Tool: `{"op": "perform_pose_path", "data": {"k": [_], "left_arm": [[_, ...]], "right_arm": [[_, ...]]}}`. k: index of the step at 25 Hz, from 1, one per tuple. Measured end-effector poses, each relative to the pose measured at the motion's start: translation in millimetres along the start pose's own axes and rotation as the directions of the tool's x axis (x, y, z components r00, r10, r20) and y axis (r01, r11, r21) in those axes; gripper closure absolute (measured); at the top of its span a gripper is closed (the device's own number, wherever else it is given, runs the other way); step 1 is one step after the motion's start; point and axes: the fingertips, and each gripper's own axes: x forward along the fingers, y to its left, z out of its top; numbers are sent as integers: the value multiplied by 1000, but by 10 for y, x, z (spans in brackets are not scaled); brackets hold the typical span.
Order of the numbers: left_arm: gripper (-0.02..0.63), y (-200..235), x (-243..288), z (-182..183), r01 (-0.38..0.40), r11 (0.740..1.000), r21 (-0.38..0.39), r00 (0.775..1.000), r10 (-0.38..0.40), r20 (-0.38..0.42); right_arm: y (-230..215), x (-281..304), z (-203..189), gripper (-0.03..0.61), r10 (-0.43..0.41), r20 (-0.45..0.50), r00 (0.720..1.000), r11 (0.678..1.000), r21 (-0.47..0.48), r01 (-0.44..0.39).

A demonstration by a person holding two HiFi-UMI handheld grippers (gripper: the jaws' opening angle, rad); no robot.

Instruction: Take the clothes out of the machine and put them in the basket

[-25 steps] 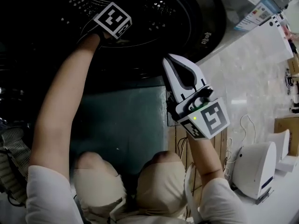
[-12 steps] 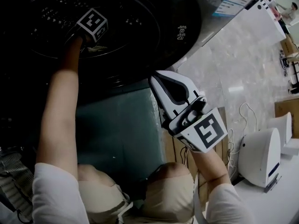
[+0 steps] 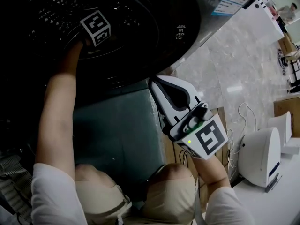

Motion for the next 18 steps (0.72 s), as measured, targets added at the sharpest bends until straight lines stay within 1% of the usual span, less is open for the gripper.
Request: {"op": "perform_pose_path", "data": {"k": [2, 3, 4, 5, 8, 10, 12, 14, 16, 18], "left_arm": [[365, -21, -61, -7, -29, 999, 25, 1000, 28, 13], [410, -9, -121, -14, -52, 998, 33, 998, 51, 29], [456, 14, -196, -16, -83, 996, 39, 995, 81, 50], [480, 38, -279, -13, -118, 992, 46, 991, 114, 72], [501, 46, -562, 23, -194, 980, 50, 972, 185, 148], [508, 41, -798, 95, -243, 969, 52, 948, 226, 224], [512, 21, -1053, 168, -303, 951, 56, 911, 272, 311], [514, -39, -1332, 217, -350, 936, 39, 865, 307, 397], [514, -131, -1602, 257, -372, 928, -11, 806, 329, 493], [514, -257, -1786, 253, -388, 920, -50, 750, 347, 564]], "right_arm": [[42, 9, 1, 565, 4, -13, 1000, 1000, -20, -4], [65, 23, 19, 565, 9, -11, 1000, 1000, -24, -9], [99, 47, 64, 565, 19, 4, 1000, 1000, -20, -19], [141, 77, 119, 565, 31, 25, 999, 999, -11, -31], [270, 161, 200, 565, 57, 56, 997, 998, 1, -57], [359, 225, 231, 565, 80, 66, 995, 997, 1, -80], [439, 291, 268, 565, 103, 80, 991, 995, 7, -103], [524, 364, 339, 565, 127, 103, 987, 991, 17, -129], [568, 413, 362, 565, 134, 103, 986, 991, 17, -136], [599, 458, 394, 565, 128, 103, 986, 991, 16, -130]]}}
